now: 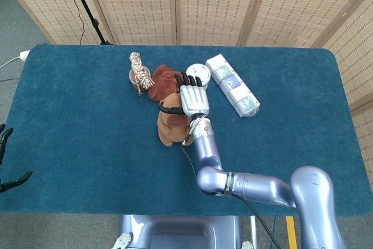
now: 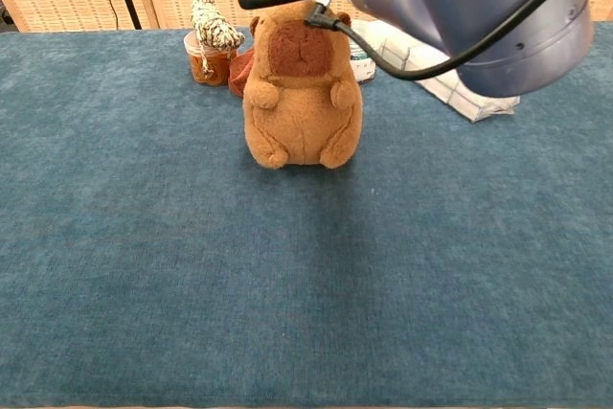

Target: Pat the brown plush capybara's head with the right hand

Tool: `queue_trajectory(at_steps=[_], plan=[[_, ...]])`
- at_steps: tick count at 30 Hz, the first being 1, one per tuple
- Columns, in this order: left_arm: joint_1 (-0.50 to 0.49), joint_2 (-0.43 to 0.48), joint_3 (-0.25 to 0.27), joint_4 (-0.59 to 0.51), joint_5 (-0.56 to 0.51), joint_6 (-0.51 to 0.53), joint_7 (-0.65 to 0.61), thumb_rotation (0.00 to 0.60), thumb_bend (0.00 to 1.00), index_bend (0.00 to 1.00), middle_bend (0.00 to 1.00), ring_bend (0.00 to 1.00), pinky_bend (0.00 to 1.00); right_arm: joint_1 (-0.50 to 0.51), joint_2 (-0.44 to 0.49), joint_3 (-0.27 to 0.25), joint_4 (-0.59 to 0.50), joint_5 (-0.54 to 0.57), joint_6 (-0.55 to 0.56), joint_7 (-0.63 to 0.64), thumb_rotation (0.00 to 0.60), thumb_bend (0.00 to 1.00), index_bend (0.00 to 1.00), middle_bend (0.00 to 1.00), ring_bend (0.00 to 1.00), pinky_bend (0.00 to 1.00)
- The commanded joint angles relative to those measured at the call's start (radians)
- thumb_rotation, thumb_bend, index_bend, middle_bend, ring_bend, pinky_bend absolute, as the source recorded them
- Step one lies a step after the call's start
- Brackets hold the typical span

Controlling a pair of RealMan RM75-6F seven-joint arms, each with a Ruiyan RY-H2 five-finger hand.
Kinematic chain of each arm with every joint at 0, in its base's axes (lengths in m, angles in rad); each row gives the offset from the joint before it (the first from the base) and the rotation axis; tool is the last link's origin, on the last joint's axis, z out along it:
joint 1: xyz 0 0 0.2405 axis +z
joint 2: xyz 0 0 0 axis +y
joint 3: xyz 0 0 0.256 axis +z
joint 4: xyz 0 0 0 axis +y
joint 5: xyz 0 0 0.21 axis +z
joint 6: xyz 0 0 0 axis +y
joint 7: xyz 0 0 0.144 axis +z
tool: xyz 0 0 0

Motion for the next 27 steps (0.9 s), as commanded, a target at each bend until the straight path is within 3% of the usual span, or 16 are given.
queue_trajectory(at_steps=[1, 10, 19, 27], plan=[[0.001, 0.002, 0.001, 0.000, 0.001, -0.001, -0.004, 0.600, 0.00, 0.00, 0.00, 0.00, 0.00, 0.009, -0.018, 0.008, 0.016, -0.005, -0.003, 0.005, 0.156, 0.00, 0.00, 0.00, 0.00, 0.00], [0.007, 0.010, 0.000, 0.004, 0.004, 0.006, -0.035, 0.600, 0.00, 0.00, 0.00, 0.00, 0.00, 0.028, -0.077, 0.028, 0.076, 0.015, -0.020, 0.015, 0.157, 0.00, 0.00, 0.00, 0.00, 0.00], [0.013, 0.022, 0.000, 0.012, 0.010, 0.013, -0.083, 0.600, 0.00, 0.00, 0.00, 0.00, 0.00, 0.046, -0.139, 0.001, 0.195, -0.053, -0.042, 0.028, 0.153, 0.00, 0.00, 0.00, 0.00, 0.00], [0.015, 0.026, 0.000, 0.017, 0.012, 0.016, -0.101, 0.600, 0.00, 0.00, 0.00, 0.00, 0.00, 0.034, -0.169, -0.026, 0.234, -0.112, -0.035, 0.038, 0.153, 0.00, 0.00, 0.00, 0.00, 0.00]])
